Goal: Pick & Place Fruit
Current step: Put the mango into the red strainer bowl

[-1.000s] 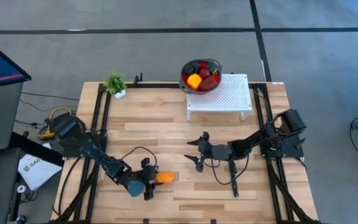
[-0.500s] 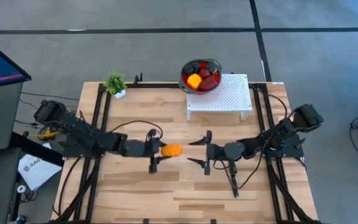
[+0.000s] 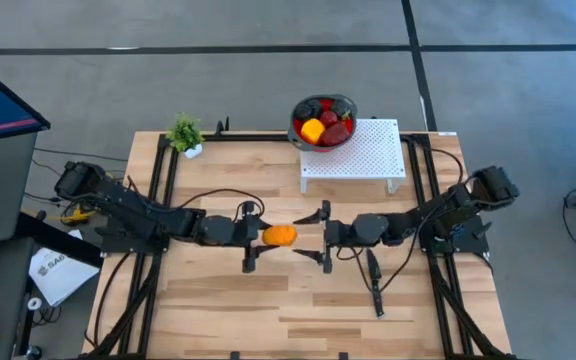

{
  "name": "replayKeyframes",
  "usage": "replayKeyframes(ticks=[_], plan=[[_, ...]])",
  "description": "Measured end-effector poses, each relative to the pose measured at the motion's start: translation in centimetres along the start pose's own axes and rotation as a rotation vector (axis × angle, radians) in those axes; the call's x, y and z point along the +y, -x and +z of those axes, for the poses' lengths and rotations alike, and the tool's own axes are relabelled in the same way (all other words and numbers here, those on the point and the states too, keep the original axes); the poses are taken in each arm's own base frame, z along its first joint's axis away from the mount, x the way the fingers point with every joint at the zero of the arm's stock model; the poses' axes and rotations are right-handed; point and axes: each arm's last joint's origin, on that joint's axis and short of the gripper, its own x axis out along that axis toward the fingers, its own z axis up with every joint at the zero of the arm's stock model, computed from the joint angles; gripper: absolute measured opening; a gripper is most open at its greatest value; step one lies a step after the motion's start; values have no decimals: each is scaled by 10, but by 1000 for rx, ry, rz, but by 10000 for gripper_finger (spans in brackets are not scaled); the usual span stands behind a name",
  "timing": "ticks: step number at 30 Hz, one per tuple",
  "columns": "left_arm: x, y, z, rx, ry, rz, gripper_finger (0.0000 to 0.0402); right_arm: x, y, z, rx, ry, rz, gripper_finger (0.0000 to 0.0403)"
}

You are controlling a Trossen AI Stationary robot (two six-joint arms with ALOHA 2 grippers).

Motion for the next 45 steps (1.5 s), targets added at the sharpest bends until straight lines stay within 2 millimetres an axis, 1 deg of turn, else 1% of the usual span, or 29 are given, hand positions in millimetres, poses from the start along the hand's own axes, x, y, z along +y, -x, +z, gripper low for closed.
replayKeyframes(ticks=[4, 6, 8, 12, 17, 21, 24, 28, 30, 33, 37, 39, 41, 45], plan=[[0, 0, 0, -3, 1, 0, 204, -3, -7, 6, 47, 27, 16, 374], [0, 0, 0, -5, 2, 0, 207, -5, -10, 8, 68, 38, 11, 375], [0, 0, 1, -5, 2, 0, 210, -7, -13, 13, 70, 38, 3, 368], [0, 0, 1, -12, 4, 1, 213, -12, -17, 14, 114, 42, 14, 333], [0, 0, 3, -32, 12, 0, 214, -19, -19, 14, 117, 4, 53, 288], [0, 0, 5, -48, 18, 0, 214, -19, -19, 14, 118, 2, 57, 262], [0, 0, 6, -64, 24, -1, 216, -19, -19, 13, 132, 4, 58, 234], [0, 0, 8, -80, 31, -3, 229, -19, -19, 14, 125, 3, 59, 188], [1, 0, 9, -89, 35, 1, 243, -19, -19, 13, 129, 3, 61, 174], [3, -1, 9, -92, 42, 6, 269, -19, -18, 10, 156, 7, 61, 175], [3, -1, 9, -88, 37, 8, 301, -18, -17, 5, 218, -26, 55, 201], [3, -1, 9, -87, 15, 10, 313, -18, -16, 0, 267, -55, 50, 208], [3, -1, 9, -87, -5, 10, 323, -18, -14, -5, 327, -92, 39, 207], [3, -1, 9, -86, -17, 11, 338, -16, -8, -19, 475, -147, 13, 192]])
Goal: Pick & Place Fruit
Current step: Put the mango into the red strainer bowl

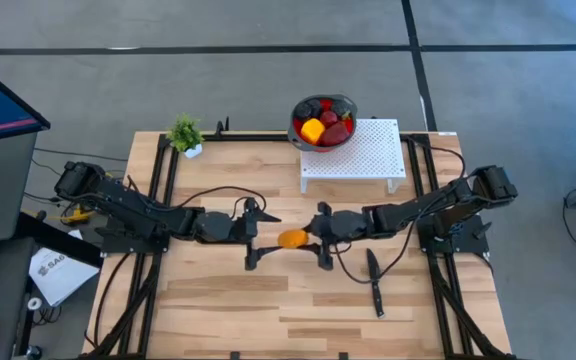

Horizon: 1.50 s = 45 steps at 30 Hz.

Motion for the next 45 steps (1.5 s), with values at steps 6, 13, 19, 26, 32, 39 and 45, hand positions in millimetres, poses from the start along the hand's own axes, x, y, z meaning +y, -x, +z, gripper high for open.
replayKeyframes(ticks=[6, 13, 19, 26, 32, 39, 45], plan=[[0, 0, -1, 10, -5, 0, 344, 11, 5, -21, 199, 60, 36, 191], [0, 0, -1, 12, 29, 0, 333, 17, 6, -44, 132, 198, 184, 199], [1, 2, -12, 24, 38, 0, 324, 4, 21, -49, -207, 140, 233, 195], [2, 4, -20, 2, 62, 5, 316, -18, 64, -29, -748, 94, 107, 213], [7, 3, -19, -12, 70, 23, 312, -41, 73, 5, -943, -5, -210, 210], [8, 3, -18, -23, 76, 31, 312, -74, 55, 61, -691, -63, -596, 204], [8, 3, -18, -25, 77, 30, 308, -104, 59, 100, -397, -80, -799, 211]])
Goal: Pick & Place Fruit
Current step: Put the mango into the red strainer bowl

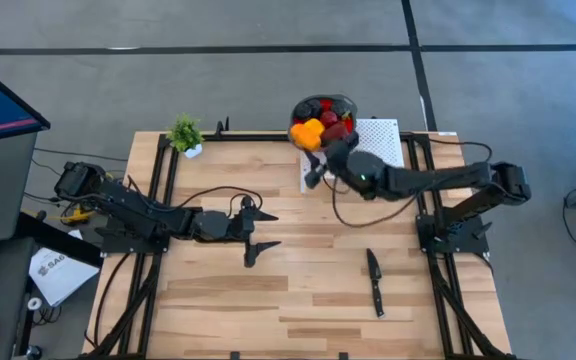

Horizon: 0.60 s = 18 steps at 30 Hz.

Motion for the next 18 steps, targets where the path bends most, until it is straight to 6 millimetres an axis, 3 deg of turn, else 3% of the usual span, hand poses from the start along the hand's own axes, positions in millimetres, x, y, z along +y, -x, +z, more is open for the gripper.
replayKeyframes(ticks=[3, 9, 18], plan=[[0, 0, 0, 0, 0, 0, 308, -12, -11, 10, 89, 6, -49, 211], [0, 0, 0, -1, 0, -1, 308, -31, -22, 9, 168, -45, -61, 215], [0, 0, 0, -1, 1, -5, 307, -38, -38, -3, 207, -64, -94, 231]])
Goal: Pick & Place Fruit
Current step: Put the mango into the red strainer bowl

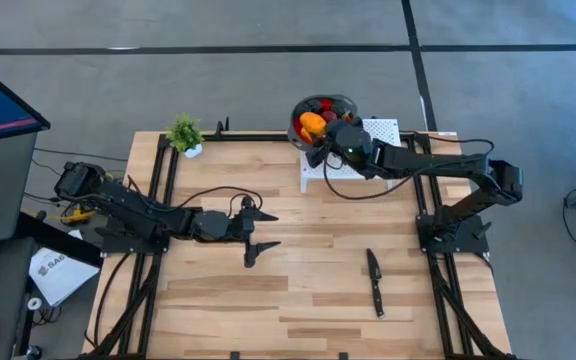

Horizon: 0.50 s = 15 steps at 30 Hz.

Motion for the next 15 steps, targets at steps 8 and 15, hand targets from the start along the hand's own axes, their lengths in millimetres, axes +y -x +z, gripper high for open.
replayKeyframes(ticks=[8, 15], plan=[[0, 0, 0, -1, 1, 0, 305, 1, -12, -11, 41, 52, -16, 255], [0, 0, 0, -4, 2, 1, 301, 0, -8, -6, 24, 90, -12, 288]])
